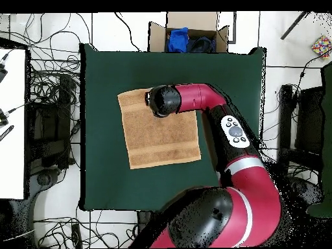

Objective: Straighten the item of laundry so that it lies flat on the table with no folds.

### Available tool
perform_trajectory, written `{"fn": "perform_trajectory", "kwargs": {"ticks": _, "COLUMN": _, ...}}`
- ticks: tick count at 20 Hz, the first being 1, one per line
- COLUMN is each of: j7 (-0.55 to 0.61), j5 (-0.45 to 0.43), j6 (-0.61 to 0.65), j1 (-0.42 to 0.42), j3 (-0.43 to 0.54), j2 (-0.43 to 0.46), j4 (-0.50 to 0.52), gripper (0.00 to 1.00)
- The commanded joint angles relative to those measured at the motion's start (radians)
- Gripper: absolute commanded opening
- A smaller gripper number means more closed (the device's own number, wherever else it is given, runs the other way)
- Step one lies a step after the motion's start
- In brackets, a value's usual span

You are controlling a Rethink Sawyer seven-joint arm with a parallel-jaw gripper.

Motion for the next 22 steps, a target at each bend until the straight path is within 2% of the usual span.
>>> {"fn": "perform_trajectory", "kwargs": {"ticks": 1, "j7": -0.192, "j5": -0.001, "j6": 0.09, "j1": 0.032, "j3": 0.072, "j2": 0.077, "j4": -0.118, "gripper": 1.0}}
{"fn": "perform_trajectory", "kwargs": {"ticks": 4, "j7": -0.206, "j5": 0.001, "j6": 0.117, "j1": 0.033, "j3": 0.075, "j2": 0.083, "j4": -0.138, "gripper": 1.0}}
{"fn": "perform_trajectory", "kwargs": {"ticks": 6, "j7": -0.2, "j5": -0.009, "j6": 0.122, "j1": 0.04, "j3": 0.062, "j2": 0.053, "j4": -0.125, "gripper": 1.0}}
{"fn": "perform_trajectory", "kwargs": {"ticks": 11, "j7": -0.105, "j5": 0.017, "j6": 0.079, "j1": -0.001, "j3": 0.041, "j2": -0.094, "j4": 0.073, "gripper": 1.0}}
{"fn": "perform_trajectory", "kwargs": {"ticks": 15, "j7": -0.088, "j5": 0.018, "j6": 0.056, "j1": -0.018, "j3": 0.042, "j2": -0.168, "j4": 0.145, "gripper": 1.0}}
{"fn": "perform_trajectory", "kwargs": {"ticks": 17, "j7": -0.077, "j5": 0.041, "j6": 0.084, "j1": -0.035, "j3": 0.042, "j2": -0.224, "j4": 0.21, "gripper": 1.0}}
{"fn": "perform_trajectory", "kwargs": {"ticks": 22, "j7": -0.038, "j5": 0.104, "j6": 0.226, "j1": -0.021, "j3": 0.003, "j2": -0.338, "j4": 0.286, "gripper": 1.0}}
